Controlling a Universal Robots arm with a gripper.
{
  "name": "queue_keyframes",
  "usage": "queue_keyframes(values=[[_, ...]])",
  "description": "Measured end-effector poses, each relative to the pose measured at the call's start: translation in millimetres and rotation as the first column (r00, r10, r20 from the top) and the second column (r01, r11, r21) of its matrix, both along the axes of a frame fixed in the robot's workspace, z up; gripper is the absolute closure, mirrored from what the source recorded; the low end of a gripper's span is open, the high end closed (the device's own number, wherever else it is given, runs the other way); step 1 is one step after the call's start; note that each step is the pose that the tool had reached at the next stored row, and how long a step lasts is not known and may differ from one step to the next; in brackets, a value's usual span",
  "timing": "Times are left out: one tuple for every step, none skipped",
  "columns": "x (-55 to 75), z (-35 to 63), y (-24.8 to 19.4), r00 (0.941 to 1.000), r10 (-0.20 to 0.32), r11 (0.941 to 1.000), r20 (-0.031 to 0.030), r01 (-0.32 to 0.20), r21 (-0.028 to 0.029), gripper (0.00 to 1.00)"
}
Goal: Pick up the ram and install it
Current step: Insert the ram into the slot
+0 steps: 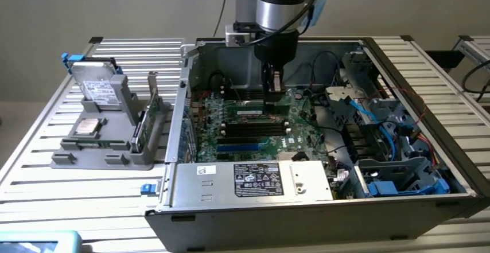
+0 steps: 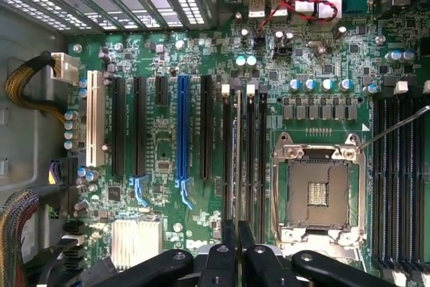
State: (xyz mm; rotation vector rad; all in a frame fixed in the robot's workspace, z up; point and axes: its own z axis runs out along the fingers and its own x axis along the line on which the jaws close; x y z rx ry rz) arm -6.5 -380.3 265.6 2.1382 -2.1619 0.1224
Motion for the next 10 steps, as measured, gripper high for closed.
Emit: queue_keyframes(values=[[0.0,-0.7,0.5,1.0000,0.000,1.0000,0.0000,0.000,-0.0036,0.87],[-0.1,-1.6,0.7,1.0000,0.000,1.0000,0.0001,0.000,-0.0060,0.87],[-0.3,-2.5,1.3,1.0000,0.000,1.0000,0.0003,0.000,-0.0083,0.87],[-0.7,-3.5,1.6,1.0000,0.000,1.0000,0.0014,0.000,-0.0093,0.87],[-1.1,-4.6,1.7,1.0000,0.000,1.0000,0.0018,0.000,-0.0095,0.87],[-1.5,-5.8,1.7,1.0000,0.000,1.0000,0.0023,0.000,-0.0098,0.87],[-1.8,-7.2,1.7,1.0000,0.000,0.9999,0.0030,0.000,-0.0107,0.87],[-2.0,-8.5,1.7,1.0000,0.000,0.9999,0.0034,0.000,-0.0122,0.87],[-2.0,-9.8,1.7,1.0000,0.000,0.9999,0.0038,0.000,-0.0138,0.87],[-2.1,-11.2,1.8,1.0000,0.000,0.9999,0.0040,0.000,-0.0154,0.87]])
